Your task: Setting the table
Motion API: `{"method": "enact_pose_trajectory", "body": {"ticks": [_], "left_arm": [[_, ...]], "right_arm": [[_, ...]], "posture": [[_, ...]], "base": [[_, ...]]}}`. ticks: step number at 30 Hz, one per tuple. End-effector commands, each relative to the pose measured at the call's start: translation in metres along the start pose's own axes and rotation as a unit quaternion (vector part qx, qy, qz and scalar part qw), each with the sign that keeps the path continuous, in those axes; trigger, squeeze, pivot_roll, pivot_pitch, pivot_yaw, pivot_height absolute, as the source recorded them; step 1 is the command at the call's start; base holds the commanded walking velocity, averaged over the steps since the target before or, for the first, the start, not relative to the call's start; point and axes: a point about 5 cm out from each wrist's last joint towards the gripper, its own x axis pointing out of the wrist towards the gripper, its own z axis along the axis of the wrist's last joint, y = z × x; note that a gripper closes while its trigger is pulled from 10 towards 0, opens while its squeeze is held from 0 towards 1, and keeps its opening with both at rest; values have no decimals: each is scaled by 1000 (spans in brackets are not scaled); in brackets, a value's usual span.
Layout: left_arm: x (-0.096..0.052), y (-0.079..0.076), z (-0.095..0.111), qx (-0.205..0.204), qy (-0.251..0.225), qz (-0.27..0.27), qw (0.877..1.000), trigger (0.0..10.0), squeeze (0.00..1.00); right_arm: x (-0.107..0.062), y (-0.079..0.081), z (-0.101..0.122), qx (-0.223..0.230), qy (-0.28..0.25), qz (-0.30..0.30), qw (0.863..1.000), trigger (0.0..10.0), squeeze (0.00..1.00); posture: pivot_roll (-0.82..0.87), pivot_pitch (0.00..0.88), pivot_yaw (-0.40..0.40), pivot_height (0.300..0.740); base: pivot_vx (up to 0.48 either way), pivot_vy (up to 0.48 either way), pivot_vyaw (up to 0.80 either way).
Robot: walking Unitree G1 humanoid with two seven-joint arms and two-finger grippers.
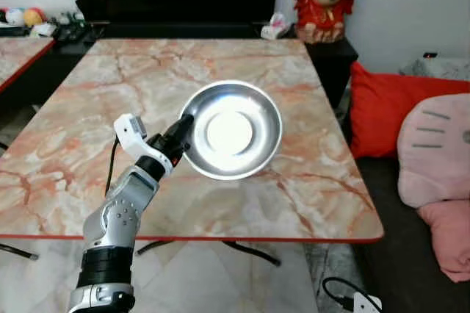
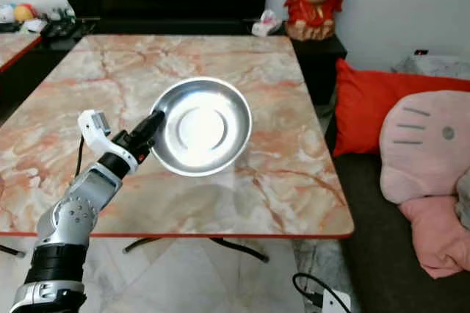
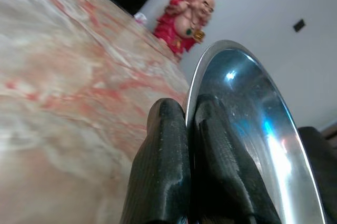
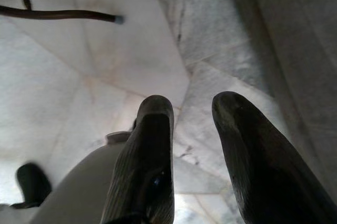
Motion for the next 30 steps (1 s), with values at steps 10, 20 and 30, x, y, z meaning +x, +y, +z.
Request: {"method": "enact_pose_trajectory", "body": {"ticks": [10,20,30], "left_arm": [[-14,27,9,28,27,63,997,10000,0],[-19,45,-15,33,102,139,984,10000,0],[-33,66,-14,8,92,210,973,10000,0]], "right_arm": [[0,7,-3,5,7,8,1000,10000,0],[0,9,1,-4,2,9,1000,10000,0],[0,10,-2,-8,5,12,1000,10000,0]], "posture": [[12,0,15,740],[3,0,19,740],[7,12,18,740]], "base": [[0,0,0],[0,0,0],[0,0,0]]}}
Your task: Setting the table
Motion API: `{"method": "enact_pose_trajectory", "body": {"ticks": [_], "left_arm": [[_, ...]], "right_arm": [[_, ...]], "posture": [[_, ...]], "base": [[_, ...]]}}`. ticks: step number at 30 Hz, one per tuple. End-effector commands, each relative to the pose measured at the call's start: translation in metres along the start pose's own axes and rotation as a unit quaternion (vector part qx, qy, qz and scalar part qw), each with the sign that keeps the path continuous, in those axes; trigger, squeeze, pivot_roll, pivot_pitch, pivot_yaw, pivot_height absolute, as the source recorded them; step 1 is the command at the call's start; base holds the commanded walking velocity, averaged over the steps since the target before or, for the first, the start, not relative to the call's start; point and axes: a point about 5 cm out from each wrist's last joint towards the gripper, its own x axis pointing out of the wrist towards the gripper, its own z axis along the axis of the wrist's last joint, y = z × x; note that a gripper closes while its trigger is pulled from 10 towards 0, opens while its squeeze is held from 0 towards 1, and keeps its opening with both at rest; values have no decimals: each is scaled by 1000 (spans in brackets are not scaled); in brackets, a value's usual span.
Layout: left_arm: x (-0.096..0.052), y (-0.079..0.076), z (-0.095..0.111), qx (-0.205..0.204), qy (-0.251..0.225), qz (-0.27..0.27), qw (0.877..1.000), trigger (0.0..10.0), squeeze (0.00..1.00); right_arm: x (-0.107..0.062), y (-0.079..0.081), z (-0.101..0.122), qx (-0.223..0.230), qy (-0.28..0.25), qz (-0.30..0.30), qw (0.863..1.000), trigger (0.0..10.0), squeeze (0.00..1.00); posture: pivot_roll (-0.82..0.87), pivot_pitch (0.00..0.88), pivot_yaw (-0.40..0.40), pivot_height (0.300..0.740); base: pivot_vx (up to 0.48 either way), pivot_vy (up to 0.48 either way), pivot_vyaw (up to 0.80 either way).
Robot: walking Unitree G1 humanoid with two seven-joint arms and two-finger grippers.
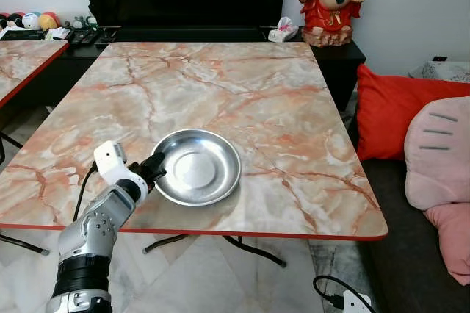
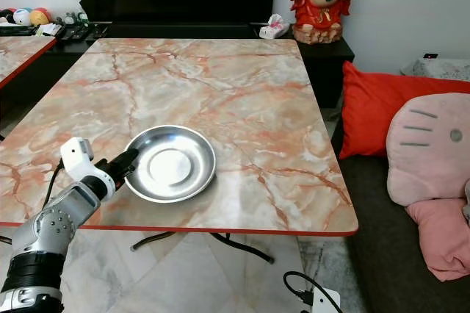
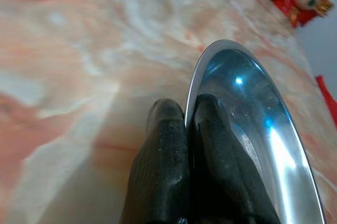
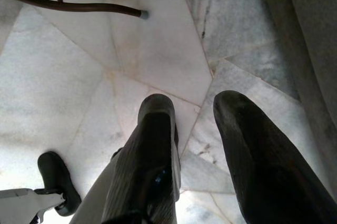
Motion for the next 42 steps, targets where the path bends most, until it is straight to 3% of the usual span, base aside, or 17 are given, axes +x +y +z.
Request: {"method": "enact_pose_trajectory", "body": {"ticks": [1,6,21,22,31,33,34,35,42], "left_arm": [[-3,10,-2,-12,10,24,1000,10000,0],[-4,16,-5,-21,14,38,999,10000,0],[-11,24,-27,19,60,40,997,10000,16],[-11,24,-26,21,55,41,997,10000,373],[-6,17,-20,9,26,39,999,10000,349],[-6,15,-21,8,30,33,999,10000,408],[-5,14,-21,9,32,29,999,10000,678],[-5,13,-22,10,34,26,999,10000,859],[-6,13,-25,11,39,23,999,10000,843]], "right_arm": [[-1,1,-3,-4,5,1,1000,10000,0],[-1,1,-3,-8,6,3,1000,10000,0],[0,4,-2,-13,7,6,1000,10000,0],[0,4,-1,-13,6,6,1000,10000,0],[1,8,1,-14,6,9,1000,10000,0],[1,9,1,-16,7,9,1000,10000,0],[0,9,0,-16,8,10,1000,10000,0],[0,9,-1,-16,9,10,1000,10000,0],[-2,6,-8,-18,16,9,1000,10000,0]], "posture": [[7,14,19,740],[9,14,19,740],[9,11,14,740],[11,11,13,740],[10,7,11,740],[8,5,12,740],[7,5,11,740],[8,6,11,740],[10,7,12,740]], "base": [[0,0,0],[0,0,0],[0,0,0],[0,0,0],[0,0,0],[0,0,0],[0,0,0],[0,0,0],[0,0,0]]}}
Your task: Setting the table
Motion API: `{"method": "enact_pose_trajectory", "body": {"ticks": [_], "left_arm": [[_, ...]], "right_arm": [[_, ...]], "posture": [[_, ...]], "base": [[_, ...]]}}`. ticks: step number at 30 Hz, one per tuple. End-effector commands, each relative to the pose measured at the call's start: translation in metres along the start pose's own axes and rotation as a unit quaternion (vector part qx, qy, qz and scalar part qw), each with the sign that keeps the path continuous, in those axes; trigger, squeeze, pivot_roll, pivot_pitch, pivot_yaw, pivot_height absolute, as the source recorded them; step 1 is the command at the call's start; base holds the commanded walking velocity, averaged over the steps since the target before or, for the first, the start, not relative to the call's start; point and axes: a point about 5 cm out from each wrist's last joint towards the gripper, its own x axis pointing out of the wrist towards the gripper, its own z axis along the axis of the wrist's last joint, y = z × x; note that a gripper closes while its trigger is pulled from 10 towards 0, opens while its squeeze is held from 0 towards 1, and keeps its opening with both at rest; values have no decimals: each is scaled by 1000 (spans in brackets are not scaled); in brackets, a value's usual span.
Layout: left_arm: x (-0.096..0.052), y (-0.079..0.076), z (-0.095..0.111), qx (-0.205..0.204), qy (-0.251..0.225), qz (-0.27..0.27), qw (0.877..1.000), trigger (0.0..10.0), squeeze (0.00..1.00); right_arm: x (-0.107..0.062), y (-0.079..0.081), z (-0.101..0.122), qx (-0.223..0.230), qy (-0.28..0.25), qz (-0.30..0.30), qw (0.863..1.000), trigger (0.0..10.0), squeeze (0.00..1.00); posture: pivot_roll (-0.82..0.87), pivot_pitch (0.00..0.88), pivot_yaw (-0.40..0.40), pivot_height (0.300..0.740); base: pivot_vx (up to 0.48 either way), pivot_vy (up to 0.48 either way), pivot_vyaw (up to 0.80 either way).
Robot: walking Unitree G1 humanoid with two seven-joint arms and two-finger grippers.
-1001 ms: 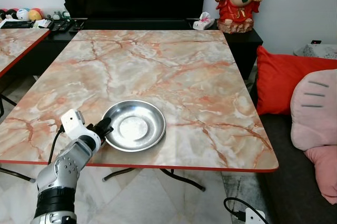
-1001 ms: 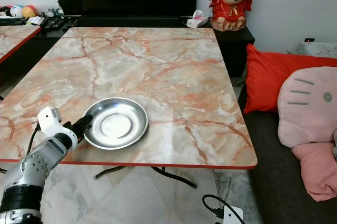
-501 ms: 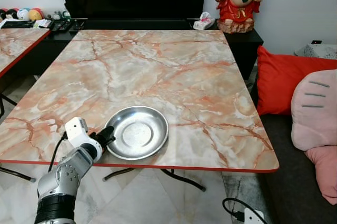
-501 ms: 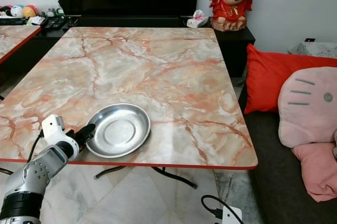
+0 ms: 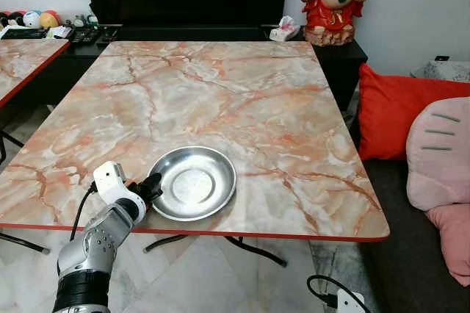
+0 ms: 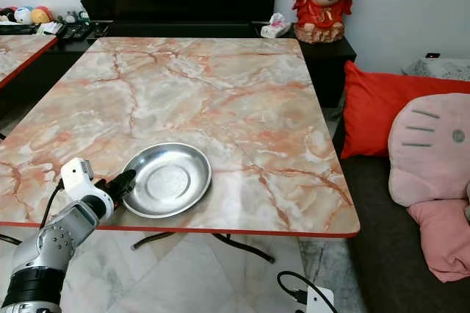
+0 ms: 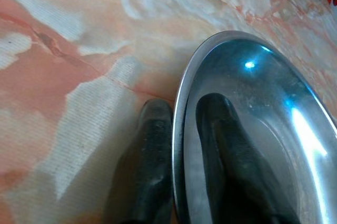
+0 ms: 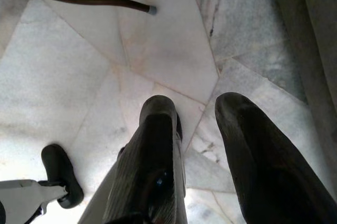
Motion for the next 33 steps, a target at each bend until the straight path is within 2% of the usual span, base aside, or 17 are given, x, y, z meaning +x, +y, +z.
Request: {"method": "enact_pose_trajectory", "body": {"ticks": [1,9,16,17,18,19,21,26,27,29,32,33], "left_arm": [[1,-3,0,6,4,-5,1000,10000,851],[0,-6,8,7,-12,-8,1000,10000,827],[0,-10,15,1,-23,-18,1000,10000,831],[0,-11,16,0,-24,-22,999,10000,788],[0,-12,17,-3,-26,-26,999,10000,788],[0,-13,18,-6,-28,-30,999,10000,365],[-2,-15,24,-5,-37,-33,999,10000,0],[-5,-18,41,7,-76,-32,997,10000,0],[-8,-23,52,35,-104,-40,993,10000,0],[-11,-29,59,48,-123,-50,990,10000,0],[-13,-38,59,79,-123,-65,987,10000,0],[-14,-45,55,103,-122,-79,984,10000,0]], "right_arm": [[-1,-3,-7,-5,9,0,1000,10000,0],[-3,-15,-12,-3,12,-5,1000,10000,0],[-3,-13,-11,-4,11,-4,1000,10000,0],[-3,-10,-10,-4,10,-2,1000,10000,0],[-2,-8,-9,-4,10,-1,1000,10000,0],[-2,-5,-8,-4,9,0,1000,10000,0],[-1,1,-6,-5,8,4,1000,10000,0],[-1,6,-5,-5,8,6,1000,10000,0],[-1,8,-4,-5,7,7,1000,10000,0],[-1,10,-4,-6,7,8,1000,10000,0],[-1,14,-2,-7,5,10,1000,10000,0],[0,16,-1,-8,3,11,1000,10000,0]], "posture": [[10,7,12,740],[14,5,12,740],[15,5,10,740],[16,5,9,740],[16,5,9,740],[15,6,9,740],[14,6,10,740],[16,7,8,740],[16,7,8,740],[18,8,7,740],[17,7,7,740],[17,7,7,740]], "base": [[0,0,0],[0,0,0],[0,0,0],[0,0,0],[0,0,0],[0,0,0],[0,0,0],[0,0,0],[0,0,0],[0,0,0],[0,0,0],[0,0,0]]}}
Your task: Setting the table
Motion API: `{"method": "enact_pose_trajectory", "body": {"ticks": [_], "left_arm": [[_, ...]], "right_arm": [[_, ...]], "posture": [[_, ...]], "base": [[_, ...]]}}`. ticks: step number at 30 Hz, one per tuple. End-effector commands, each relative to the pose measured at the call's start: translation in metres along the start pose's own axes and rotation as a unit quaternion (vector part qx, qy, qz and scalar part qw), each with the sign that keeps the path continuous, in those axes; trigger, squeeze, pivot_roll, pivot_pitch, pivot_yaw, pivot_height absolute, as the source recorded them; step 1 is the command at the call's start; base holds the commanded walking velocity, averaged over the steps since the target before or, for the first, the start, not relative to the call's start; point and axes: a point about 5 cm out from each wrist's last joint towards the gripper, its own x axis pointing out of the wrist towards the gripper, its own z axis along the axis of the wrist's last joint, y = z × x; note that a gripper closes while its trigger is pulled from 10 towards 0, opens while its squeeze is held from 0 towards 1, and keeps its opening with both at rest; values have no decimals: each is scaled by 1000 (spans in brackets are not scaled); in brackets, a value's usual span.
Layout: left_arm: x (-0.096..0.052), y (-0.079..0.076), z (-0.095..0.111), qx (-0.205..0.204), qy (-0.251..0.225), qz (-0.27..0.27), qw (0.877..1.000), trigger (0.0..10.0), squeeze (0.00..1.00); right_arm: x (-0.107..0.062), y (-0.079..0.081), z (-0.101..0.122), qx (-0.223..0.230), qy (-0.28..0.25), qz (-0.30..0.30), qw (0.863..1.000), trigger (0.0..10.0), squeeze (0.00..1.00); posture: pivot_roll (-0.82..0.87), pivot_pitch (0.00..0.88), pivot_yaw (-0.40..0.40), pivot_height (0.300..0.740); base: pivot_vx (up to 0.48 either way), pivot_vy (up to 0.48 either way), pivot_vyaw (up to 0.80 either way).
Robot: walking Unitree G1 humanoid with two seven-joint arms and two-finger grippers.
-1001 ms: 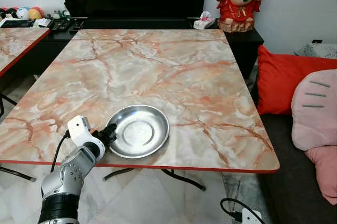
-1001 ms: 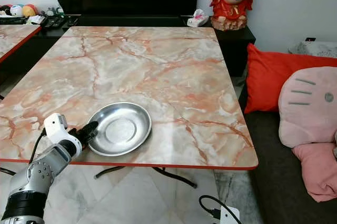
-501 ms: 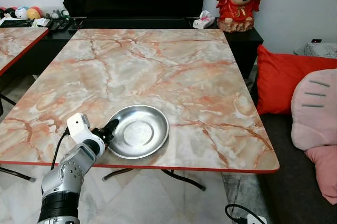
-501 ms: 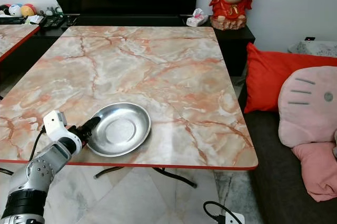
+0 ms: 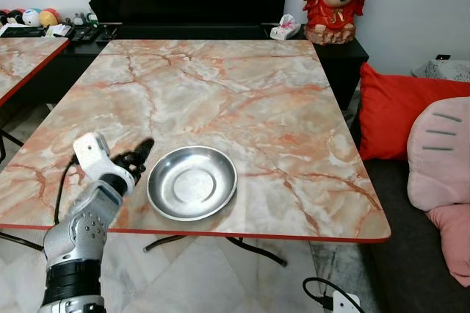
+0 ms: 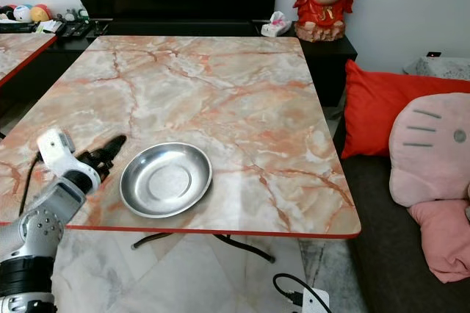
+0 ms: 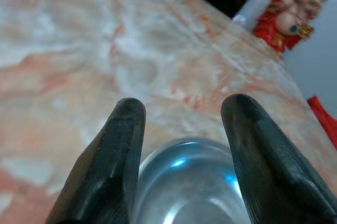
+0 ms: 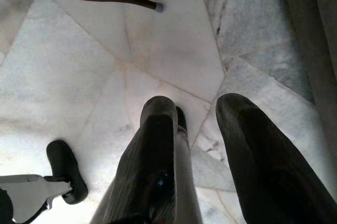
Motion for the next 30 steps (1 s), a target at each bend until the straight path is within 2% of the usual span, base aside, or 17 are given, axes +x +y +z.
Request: {"method": "enact_pose_trajectory", "body": {"ticks": [1,3,4,5,6,8,10,12,15,18,19,21,24,26,30], "left_arm": [[-1,-9,1,31,-4,-21,999,10000,0],[-2,-17,-2,71,-20,-34,997,10000,0],[-3,-21,-5,115,-37,-38,992,10000,0],[-3,-21,-5,115,-37,-38,992,10000,0],[-4,-28,-11,187,-53,-49,980,10000,0],[-6,-34,-16,243,-65,-64,966,10000,0],[-8,-42,-20,280,-88,-82,953,10000,0],[-8,-48,-24,317,-109,-82,939,10000,0],[-7,-50,-26,339,-119,-80,930,10000,0],[-7,-50,-30,341,-124,-79,928,10000,0],[-6,-50,-32,343,-129,-80,927,10000,0],[-6,-50,-35,337,-131,-80,929,10000,0],[-5,-50,-37,338,-132,-80,928,10000,0],[-5,-51,-38,320,-133,-77,935,10000,0],[-3,-53,-38,322,-137,-81,933,10000,0]], "right_arm": [[0,4,1,-5,2,3,1000,10000,0],[0,5,2,-5,0,4,1000,10000,0],[0,6,2,-4,-2,3,1000,10000,0],[0,6,2,-4,-2,3,1000,10000,0],[0,5,2,-2,-3,2,1000,10000,0],[0,3,1,-2,-4,0,1000,10000,0],[-1,-5,-2,2,-6,-4,1000,10000,0],[-3,-23,-8,3,-6,-13,1000,10000,0],[-5,-38,-8,8,-11,-23,1000,10000,0],[-4,-41,-6,10,-13,-24,1000,10000,0],[-2,-34,-1,8,-15,-22,1000,10000,0],[-1,-30,2,7,-17,-20,1000,10000,0],[-1,-28,3,7,-18,-20,1000,10000,0],[-1,-25,4,6,-19,-18,1000,10000,0],[0,-20,5,8,-19,-14,1000,10000,0]], "posture": [[17,7,7,740],[15,5,9,740],[14,4,9,740],[14,4,9,740],[11,2,9,740],[10,0,9,740],[9,0,5,740],[2,0,6,740],[-4,0,9,740],[-3,0,9,740],[-5,0,7,740],[-5,0,6,740],[-4,0,5,740],[-6,0,7,740],[-5,0,13,740]], "base": [[0,0,0],[0,0,0],[0,0,0],[0,0,0],[0,0,0],[0,0,0],[0,0,0],[0,0,0],[0,0,0],[0,0,0],[0,0,0],[0,0,0],[0,0,0],[0,319,0],[0,321,0]]}}
